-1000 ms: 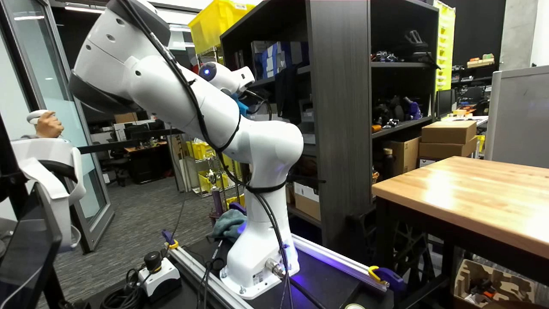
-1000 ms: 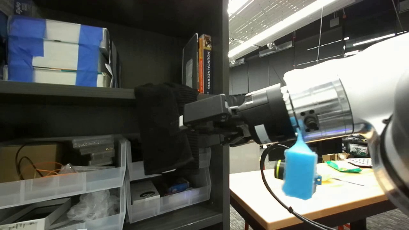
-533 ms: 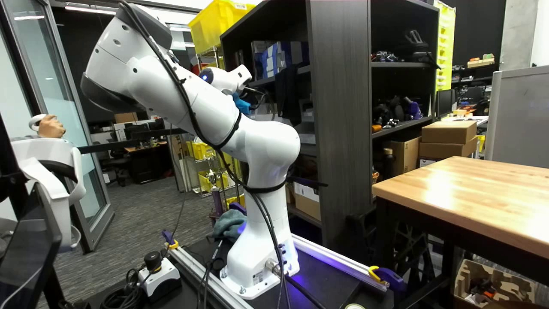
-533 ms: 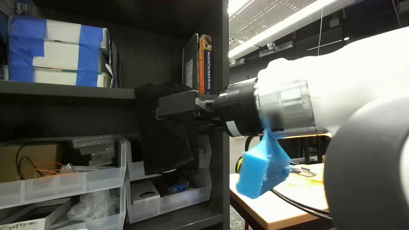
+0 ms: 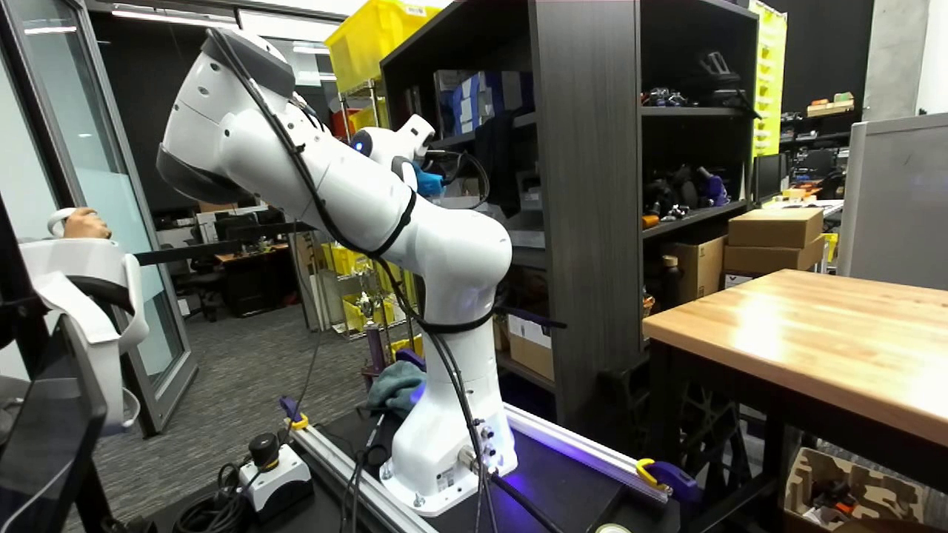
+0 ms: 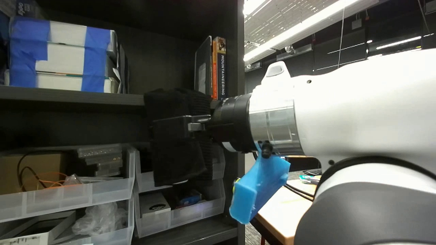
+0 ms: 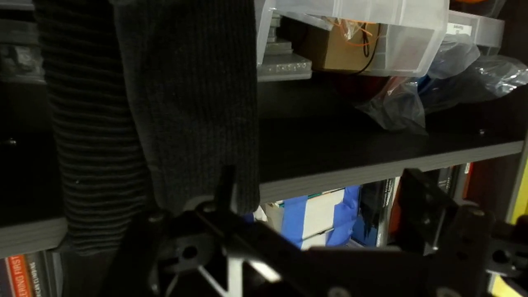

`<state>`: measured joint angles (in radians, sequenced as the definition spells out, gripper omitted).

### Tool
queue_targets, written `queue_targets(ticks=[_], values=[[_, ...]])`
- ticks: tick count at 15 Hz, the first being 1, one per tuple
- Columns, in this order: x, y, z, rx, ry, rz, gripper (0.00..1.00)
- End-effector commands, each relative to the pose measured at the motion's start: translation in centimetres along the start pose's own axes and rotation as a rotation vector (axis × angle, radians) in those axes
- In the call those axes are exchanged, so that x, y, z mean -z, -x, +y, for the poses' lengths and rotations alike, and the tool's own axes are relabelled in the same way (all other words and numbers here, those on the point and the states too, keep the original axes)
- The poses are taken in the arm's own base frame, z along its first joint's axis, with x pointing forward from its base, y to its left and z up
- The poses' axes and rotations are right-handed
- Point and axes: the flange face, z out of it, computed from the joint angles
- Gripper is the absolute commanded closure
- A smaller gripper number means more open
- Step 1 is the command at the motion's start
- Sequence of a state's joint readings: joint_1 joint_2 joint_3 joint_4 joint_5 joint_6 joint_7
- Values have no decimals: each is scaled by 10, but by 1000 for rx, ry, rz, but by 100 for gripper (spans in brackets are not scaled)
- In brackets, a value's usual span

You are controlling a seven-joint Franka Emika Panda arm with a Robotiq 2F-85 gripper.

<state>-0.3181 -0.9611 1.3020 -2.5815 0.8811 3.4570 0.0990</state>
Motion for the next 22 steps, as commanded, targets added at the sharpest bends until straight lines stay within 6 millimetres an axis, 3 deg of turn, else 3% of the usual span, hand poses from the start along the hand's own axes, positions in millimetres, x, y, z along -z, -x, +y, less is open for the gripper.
queue_targets(ticks=[1, 8, 12, 22], values=[[0, 7, -3, 69, 31, 44, 0], [-42, -7, 34, 28, 179, 99, 0], [-66, -4, 54, 37, 252, 114, 0], [-83, 8, 64, 57, 289, 100, 0]])
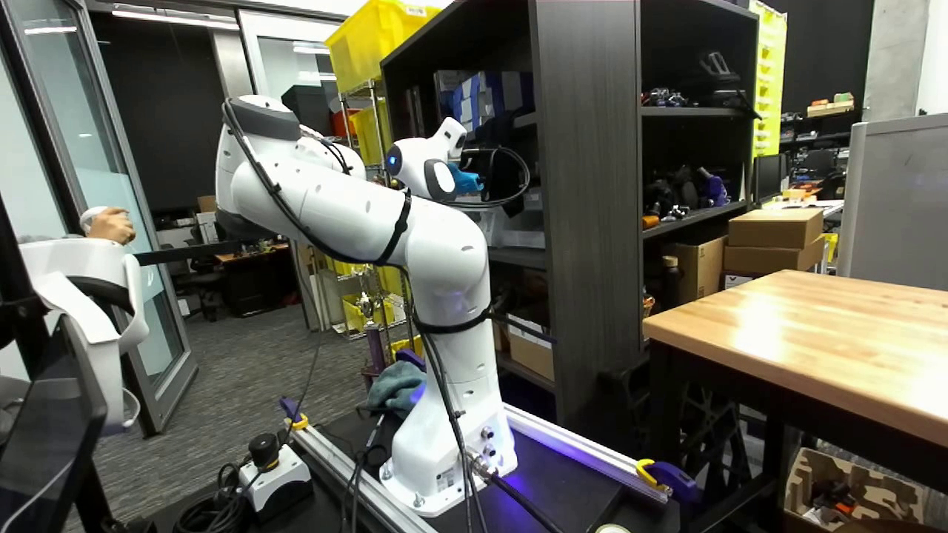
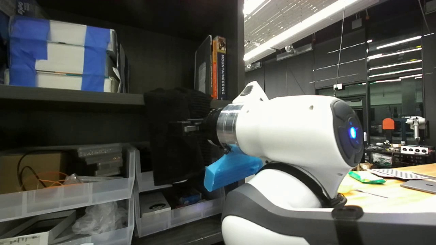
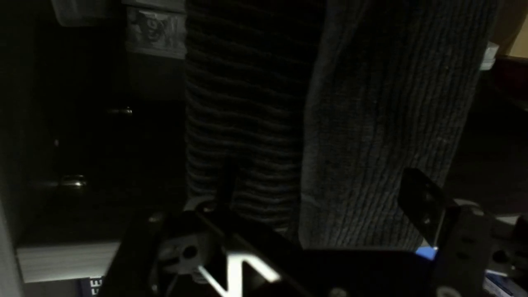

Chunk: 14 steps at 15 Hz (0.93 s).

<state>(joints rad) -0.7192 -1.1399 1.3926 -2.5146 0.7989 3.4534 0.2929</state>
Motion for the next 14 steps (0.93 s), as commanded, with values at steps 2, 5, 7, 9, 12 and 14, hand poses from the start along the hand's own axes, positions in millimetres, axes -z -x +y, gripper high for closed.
queue_targets(ticks=[2, 5, 7, 9, 12, 14], values=[[-6, 9, -2, 27, 9, -2, 0], [-8, 15, -5, 41, 8, -12, 11], [-9, 17, -5, 45, 6, -16, 21], [-9, 18, -4, 49, 4, -19, 42], [-8, 17, -2, 50, 0, -22, 66], [-9, 16, 0, 52, 2, -25, 82]])
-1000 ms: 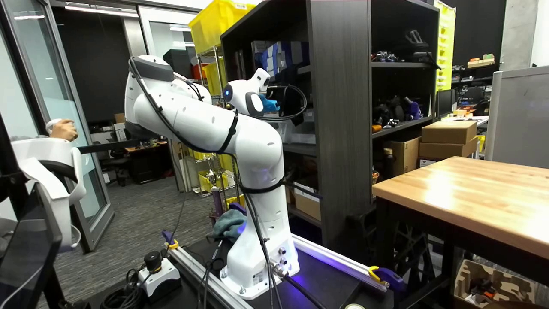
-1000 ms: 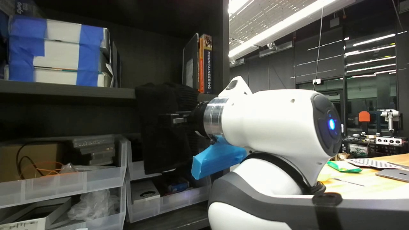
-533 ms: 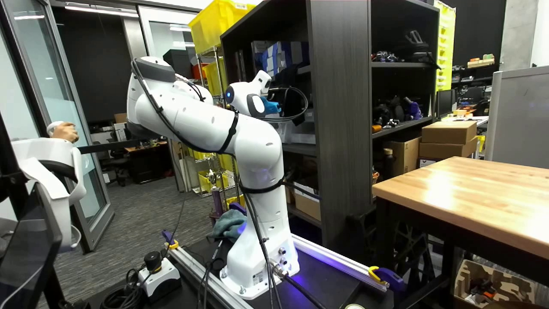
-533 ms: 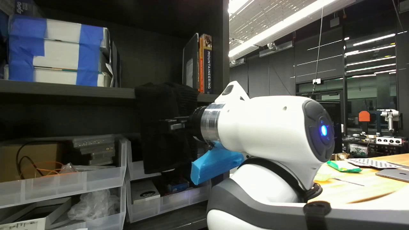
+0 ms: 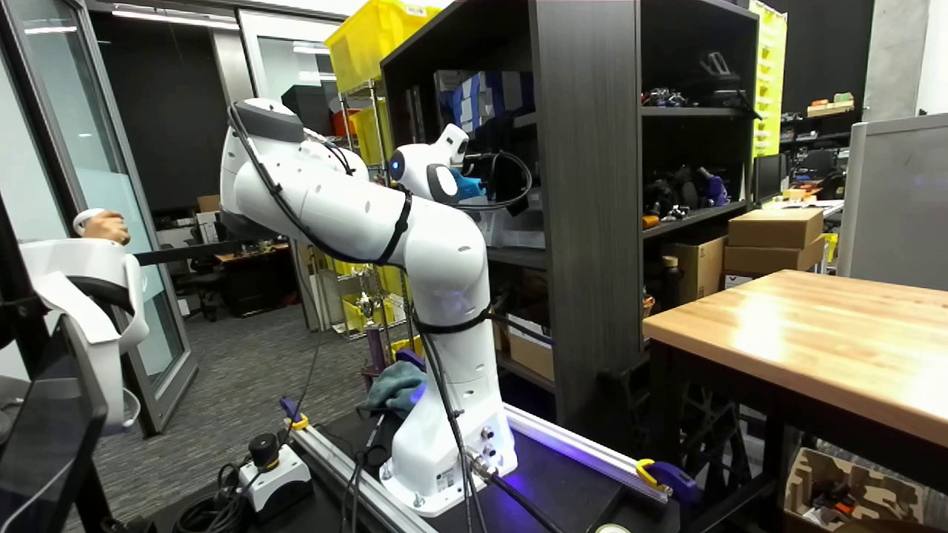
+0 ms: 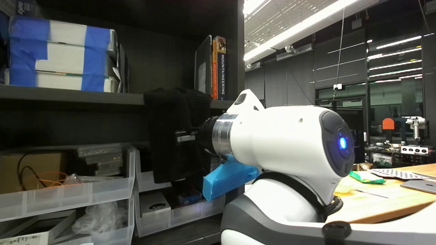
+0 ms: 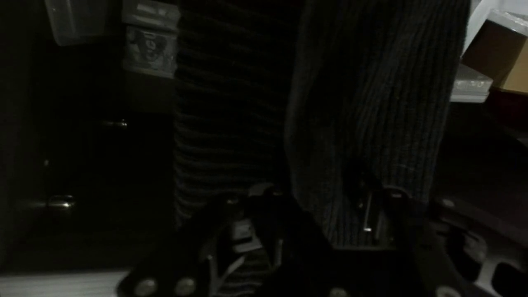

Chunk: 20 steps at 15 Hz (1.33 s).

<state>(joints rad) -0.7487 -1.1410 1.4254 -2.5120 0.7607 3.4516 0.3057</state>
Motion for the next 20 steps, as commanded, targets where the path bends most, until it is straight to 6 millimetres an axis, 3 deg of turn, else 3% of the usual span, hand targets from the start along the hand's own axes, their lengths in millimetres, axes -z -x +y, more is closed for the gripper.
queue_targets(ticks=[1, 3, 12, 18, 20], values=[[-2, 1, 6, 6, 3, -3, 89], [-3, 1, 9, 7, 6, -8, 100], [4, -1, 30, -17, -24, -127, 99], [26, -5, 79, -52, -122, -383, 99], [39, -7, 105, -79, -134, -457, 99]])
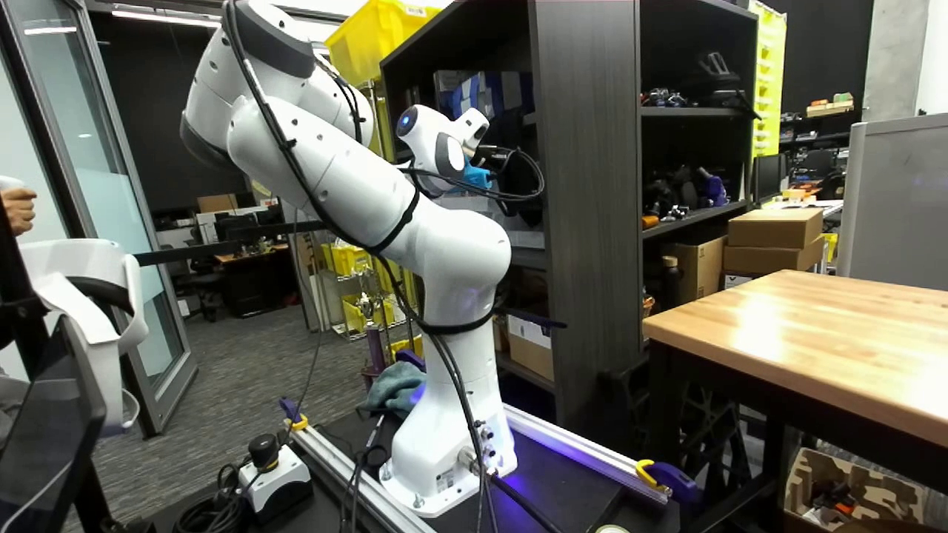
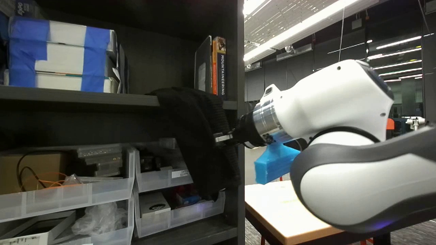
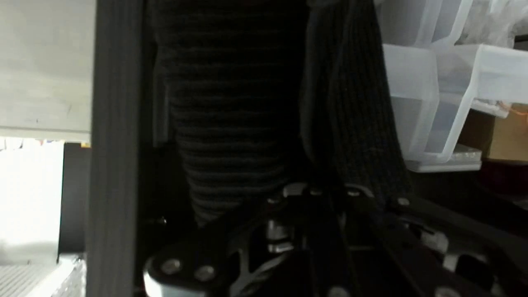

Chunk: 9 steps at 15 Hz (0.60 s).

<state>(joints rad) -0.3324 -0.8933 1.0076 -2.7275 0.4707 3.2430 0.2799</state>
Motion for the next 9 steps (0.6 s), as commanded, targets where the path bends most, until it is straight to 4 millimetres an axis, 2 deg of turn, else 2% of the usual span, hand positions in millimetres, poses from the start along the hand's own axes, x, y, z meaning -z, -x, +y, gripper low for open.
queue_targets(ticks=[1, 2, 9], values=[[16, 7, 41, -25, -58, -166, 99], [13, -7, 46, -37, -59, -196, 99], [15, -16, 108, -112, -66, -377, 99]])
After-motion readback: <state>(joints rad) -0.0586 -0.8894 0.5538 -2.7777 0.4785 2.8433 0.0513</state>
